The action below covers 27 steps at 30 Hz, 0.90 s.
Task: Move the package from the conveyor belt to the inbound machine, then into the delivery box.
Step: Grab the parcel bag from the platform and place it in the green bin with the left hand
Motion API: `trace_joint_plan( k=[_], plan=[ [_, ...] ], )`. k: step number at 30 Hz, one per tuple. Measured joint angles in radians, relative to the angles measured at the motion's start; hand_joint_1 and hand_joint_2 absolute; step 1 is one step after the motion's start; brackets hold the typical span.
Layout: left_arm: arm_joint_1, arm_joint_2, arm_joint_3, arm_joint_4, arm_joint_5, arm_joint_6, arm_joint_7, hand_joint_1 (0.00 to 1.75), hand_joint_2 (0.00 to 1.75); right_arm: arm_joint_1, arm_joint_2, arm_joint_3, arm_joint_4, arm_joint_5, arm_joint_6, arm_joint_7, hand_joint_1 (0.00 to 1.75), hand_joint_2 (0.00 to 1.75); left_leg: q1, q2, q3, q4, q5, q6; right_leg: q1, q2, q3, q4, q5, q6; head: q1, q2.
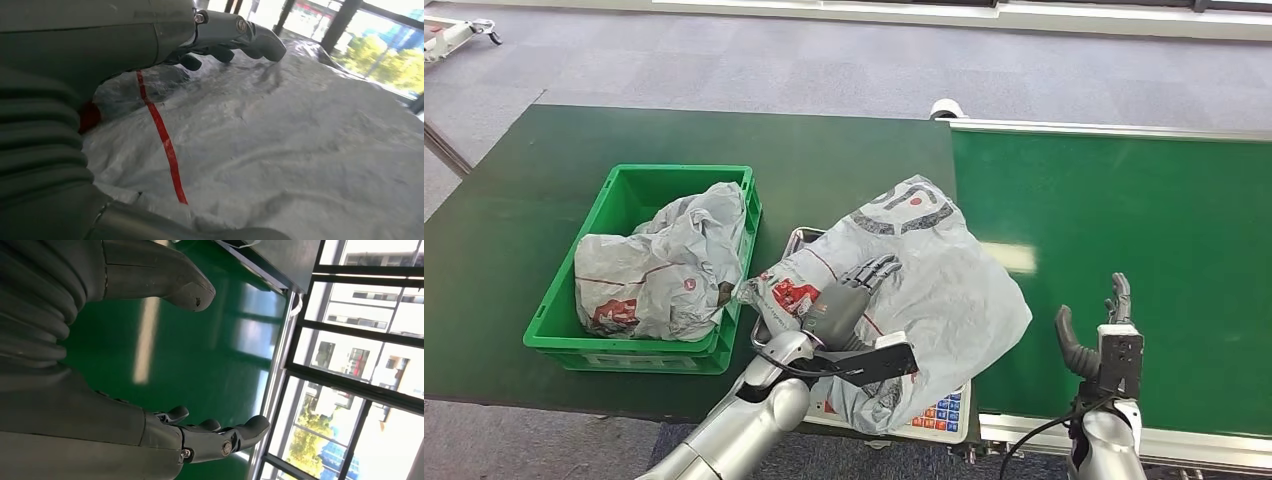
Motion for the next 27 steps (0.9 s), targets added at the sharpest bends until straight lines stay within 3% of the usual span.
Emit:
trace_joint_plan(
  k=[2, 3, 6, 12, 27],
  plan=[
    [-0.018, -0.007, 0.000, 0.032, -0.042, 0.041, 0.048, 0.04, 1.31, 0.004, 0.000, 0.000, 0.000, 0.000, -0.006, 0.000, 0.00, 1.75, 0.000, 0.000, 0.000, 0.000, 0.000, 0.000, 0.000, 0.000, 0.000, 0.000, 0.000, 0.000, 0.000, 0.000],
    [-0.025, -0.009, 0.000, 0.044, -0.053, 0.050, 0.059, 0.48, 1.75, 0.005, 0.000, 0.000, 0.000, 0.000, -0.008, 0.000, 0.00, 1.75, 0.000, 0.000, 0.000, 0.000, 0.000, 0.000, 0.000, 0.000, 0.000, 0.000, 0.000, 0.000, 0.000, 0.000],
    [-0.036, -0.013, 0.000, 0.077, -0.063, 0.054, 0.058, 1.75, 1.75, 0.007, 0.000, 0.000, 0.000, 0.001, -0.014, 0.000, 0.00, 1.75, 0.000, 0.000, 0.000, 0.000, 0.000, 0.000, 0.000, 0.000, 0.000, 0.000, 0.000, 0.000, 0.000, 0.000],
    [-0.039, -0.016, 0.004, 0.098, -0.057, 0.091, -0.029, 1.75, 1.75, 0.011, 0.000, 0.000, 0.001, 0.002, -0.018, 0.000, 0.00, 1.75, 0.000, 0.000, 0.000, 0.000, 0.000, 0.000, 0.000, 0.000, 0.000, 0.000, 0.000, 0.000, 0.000, 0.000],
    [-0.027, -0.027, 0.059, 0.081, 0.010, 0.166, -0.144, 1.75, 1.75, 0.018, 0.000, 0.000, 0.001, 0.002, -0.020, 0.000, 0.00, 1.75, 0.000, 0.000, 0.000, 0.000, 0.000, 0.000, 0.000, 0.000, 0.000, 0.000, 0.000, 0.000, 0.000, 0.000]
  ],
)
